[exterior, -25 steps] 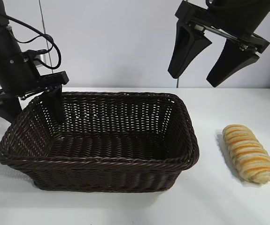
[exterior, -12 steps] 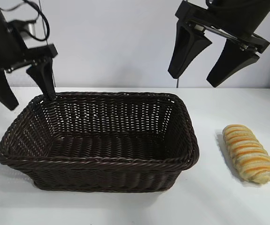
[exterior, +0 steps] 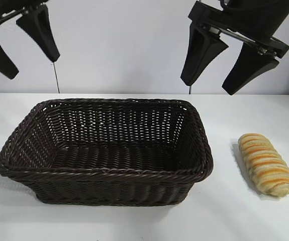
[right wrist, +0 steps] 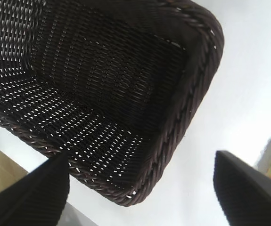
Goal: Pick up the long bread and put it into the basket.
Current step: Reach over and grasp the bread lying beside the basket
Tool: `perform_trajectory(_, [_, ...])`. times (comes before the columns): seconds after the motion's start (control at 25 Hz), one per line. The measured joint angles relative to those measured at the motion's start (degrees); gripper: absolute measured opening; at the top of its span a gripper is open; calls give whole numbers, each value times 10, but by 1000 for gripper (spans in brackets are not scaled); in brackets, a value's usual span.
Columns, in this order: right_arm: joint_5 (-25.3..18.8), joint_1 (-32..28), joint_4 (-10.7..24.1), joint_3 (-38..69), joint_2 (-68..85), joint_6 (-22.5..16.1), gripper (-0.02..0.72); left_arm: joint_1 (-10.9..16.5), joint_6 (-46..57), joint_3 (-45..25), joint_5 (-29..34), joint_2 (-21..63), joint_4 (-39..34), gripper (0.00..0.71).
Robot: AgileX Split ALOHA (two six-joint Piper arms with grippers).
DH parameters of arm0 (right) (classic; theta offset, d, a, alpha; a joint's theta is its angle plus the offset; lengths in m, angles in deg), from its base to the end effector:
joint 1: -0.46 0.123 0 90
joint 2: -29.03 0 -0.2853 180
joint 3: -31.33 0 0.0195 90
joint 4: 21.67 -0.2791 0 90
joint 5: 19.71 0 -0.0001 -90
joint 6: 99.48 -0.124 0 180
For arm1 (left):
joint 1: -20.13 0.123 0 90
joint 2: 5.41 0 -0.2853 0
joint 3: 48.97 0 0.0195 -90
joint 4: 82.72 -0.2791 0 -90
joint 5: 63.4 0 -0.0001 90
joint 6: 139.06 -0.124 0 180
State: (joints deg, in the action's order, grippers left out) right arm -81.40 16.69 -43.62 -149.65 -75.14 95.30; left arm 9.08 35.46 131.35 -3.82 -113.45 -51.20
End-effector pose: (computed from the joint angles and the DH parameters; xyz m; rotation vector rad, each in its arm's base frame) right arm 0.3535 0.1454 0.2429 -0.5680 2.7820 0.5229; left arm 0.3741 -0.1300 0.2219 0.0827 2.8547 -0.7500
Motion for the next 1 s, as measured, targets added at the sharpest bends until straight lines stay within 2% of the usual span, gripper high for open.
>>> perform_trajectory(0.32, [-1,0,-2,0,0,0,601,0,0,-5,-12,0,32,565])
perform_trajectory(0.92, [-1,0,-3,0,0,-1,601,0,-1,-5,-26,-1,34,565])
perform_trajectory(1.0, [-1,0,8,0,0,-8,601,0,-1,-5,-28,-1,34,565])
